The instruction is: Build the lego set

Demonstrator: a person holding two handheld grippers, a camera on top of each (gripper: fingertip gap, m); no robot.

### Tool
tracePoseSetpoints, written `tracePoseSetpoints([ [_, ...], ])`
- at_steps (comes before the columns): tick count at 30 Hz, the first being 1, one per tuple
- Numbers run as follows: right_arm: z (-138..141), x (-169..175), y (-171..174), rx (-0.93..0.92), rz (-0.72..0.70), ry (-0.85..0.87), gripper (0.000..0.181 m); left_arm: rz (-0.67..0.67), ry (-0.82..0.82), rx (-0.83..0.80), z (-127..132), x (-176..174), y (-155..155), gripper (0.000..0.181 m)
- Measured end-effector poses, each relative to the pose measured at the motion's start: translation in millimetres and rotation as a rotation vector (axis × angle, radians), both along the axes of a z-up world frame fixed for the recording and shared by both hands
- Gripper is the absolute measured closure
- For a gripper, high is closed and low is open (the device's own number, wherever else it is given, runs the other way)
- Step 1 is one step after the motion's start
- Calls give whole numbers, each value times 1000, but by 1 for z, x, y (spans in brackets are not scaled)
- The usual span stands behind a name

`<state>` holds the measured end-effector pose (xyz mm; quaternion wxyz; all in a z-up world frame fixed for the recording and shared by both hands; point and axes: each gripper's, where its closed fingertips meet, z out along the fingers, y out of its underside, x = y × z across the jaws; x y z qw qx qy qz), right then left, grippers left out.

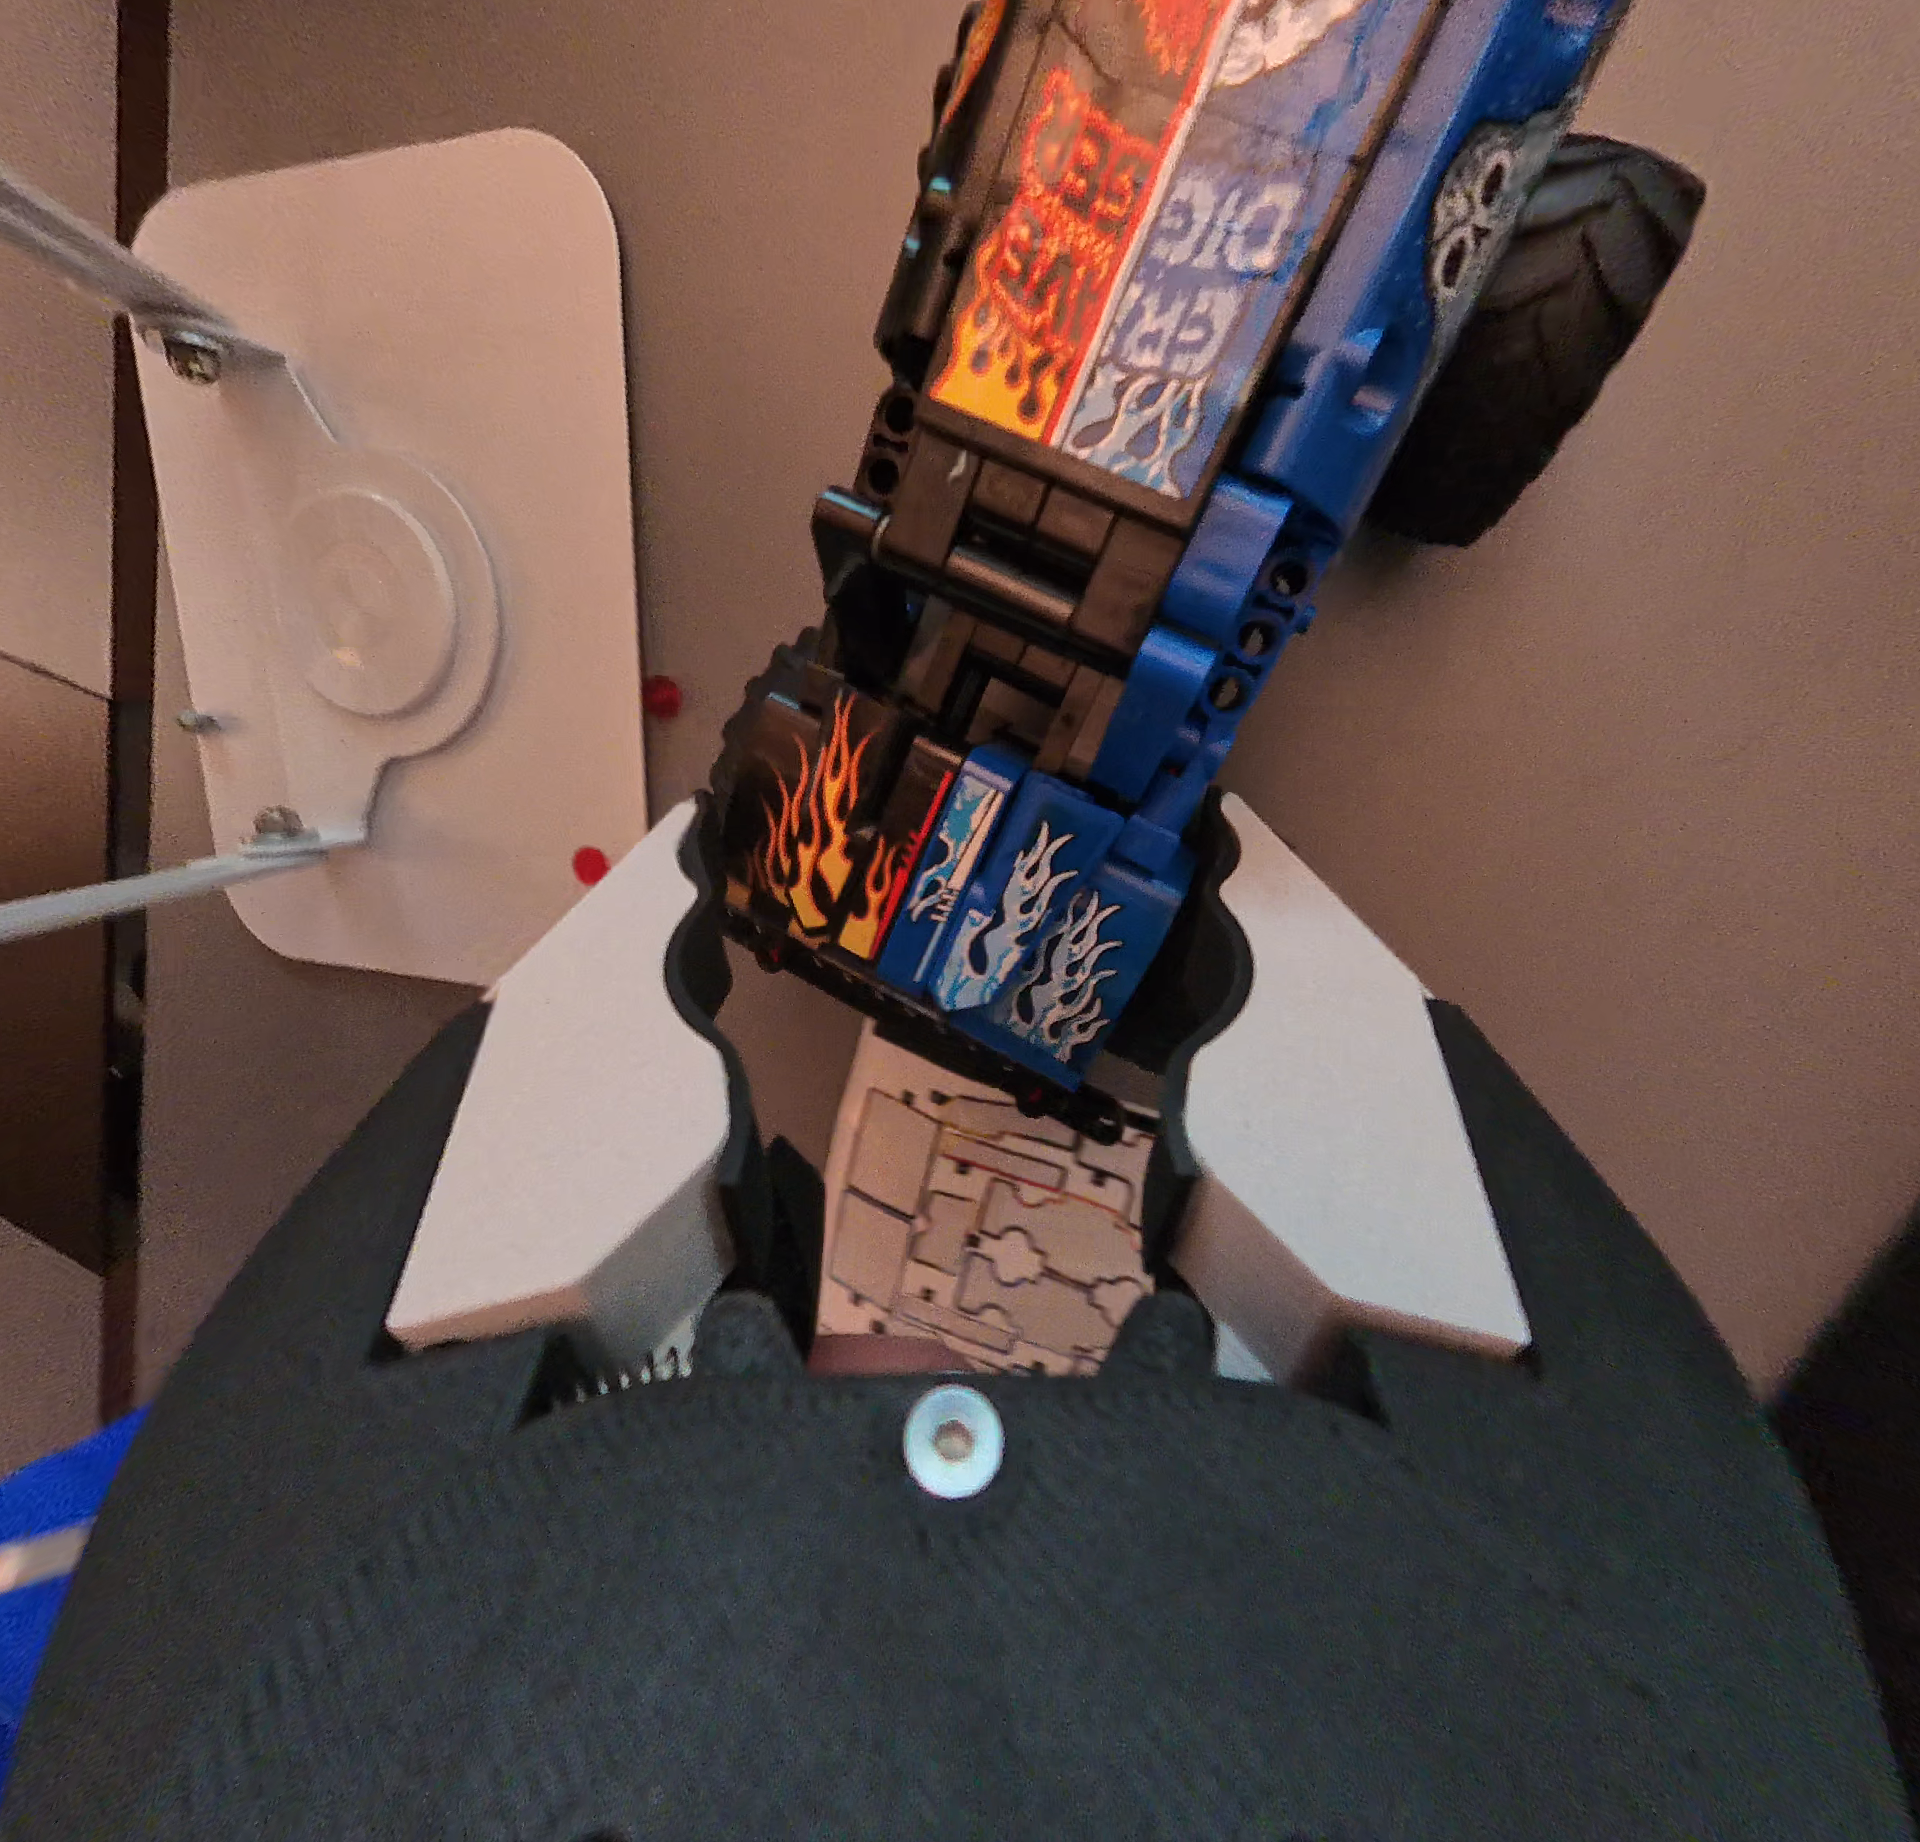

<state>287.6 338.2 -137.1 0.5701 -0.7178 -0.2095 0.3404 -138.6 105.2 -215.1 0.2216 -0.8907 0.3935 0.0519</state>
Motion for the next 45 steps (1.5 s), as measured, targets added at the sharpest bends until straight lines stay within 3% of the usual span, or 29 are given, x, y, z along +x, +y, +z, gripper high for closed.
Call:
tracePoseSetpoints([
  [9, 3, 5, 1, -7, -13, 42, 179, 170, -34, 14, 10, 14, -51, 95],
  [12, 2, 4, 1, -11, -9, 40, 179, 158, -85, -15, 12, 22, -70, 99],
  [18, -3, -1, -1, -27, 17, 29, 178, 90, -122, -10, 7, 26, -87, 88],
  [24, -6, -6, -3, -36, 39, 21, 178, -12, -149, 61, 2, 10, -85, 88],
  [27, -6, -8, -4, -31, 49, 12, 178, -69, -243, 68, 0, 16, -83, 91],
  [45, -2, -11, -8, -25, 72, 31, 178, 41, -406, 108, 3, 53, -49, 95],
])
